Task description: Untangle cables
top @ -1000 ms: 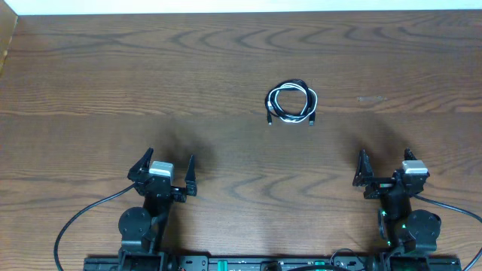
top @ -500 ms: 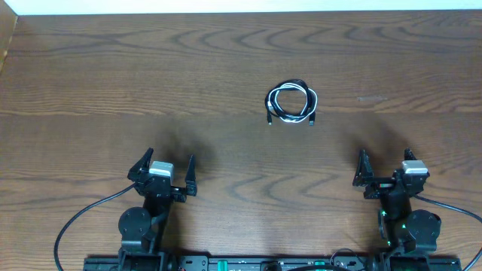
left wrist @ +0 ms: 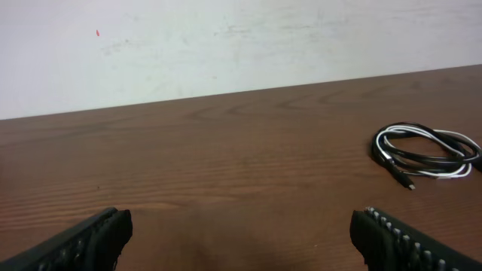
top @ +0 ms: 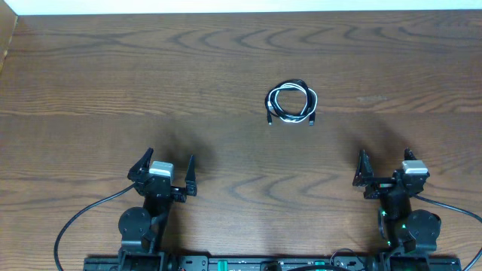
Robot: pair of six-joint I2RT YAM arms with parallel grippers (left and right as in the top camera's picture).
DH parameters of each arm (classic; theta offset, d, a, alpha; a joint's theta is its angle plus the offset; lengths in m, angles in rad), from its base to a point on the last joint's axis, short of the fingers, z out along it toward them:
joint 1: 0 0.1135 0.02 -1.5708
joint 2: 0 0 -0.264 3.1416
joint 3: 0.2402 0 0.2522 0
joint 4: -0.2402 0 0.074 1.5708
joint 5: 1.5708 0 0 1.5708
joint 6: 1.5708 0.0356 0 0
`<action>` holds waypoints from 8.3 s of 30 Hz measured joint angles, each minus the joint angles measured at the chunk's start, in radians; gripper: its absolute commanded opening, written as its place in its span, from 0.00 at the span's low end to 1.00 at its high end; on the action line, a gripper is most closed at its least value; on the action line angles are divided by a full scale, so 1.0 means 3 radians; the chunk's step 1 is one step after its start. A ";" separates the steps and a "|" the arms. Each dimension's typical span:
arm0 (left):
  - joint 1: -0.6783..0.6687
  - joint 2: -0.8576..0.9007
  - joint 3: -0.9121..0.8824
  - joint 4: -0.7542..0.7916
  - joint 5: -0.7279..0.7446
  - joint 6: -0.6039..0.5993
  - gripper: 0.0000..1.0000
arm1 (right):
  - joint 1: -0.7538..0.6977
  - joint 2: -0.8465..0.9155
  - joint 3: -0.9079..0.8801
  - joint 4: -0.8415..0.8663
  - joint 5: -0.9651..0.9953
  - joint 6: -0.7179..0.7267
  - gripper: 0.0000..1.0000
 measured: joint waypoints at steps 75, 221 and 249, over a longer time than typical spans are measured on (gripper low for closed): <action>0.0000 0.0799 0.1516 -0.1569 0.0062 -0.0254 0.98 | 0.0000 0.0000 0.0000 0.0005 0.0001 0.0001 0.99; -0.1306 0.4950 0.3340 -0.0586 0.0350 -0.1052 0.98 | -0.0048 0.4615 0.4556 -0.2973 0.0427 0.0403 0.99; -0.1528 0.5524 0.3344 -0.0401 0.0319 -0.1326 0.98 | -0.0058 0.4615 0.4557 -0.2584 0.0361 0.0519 0.99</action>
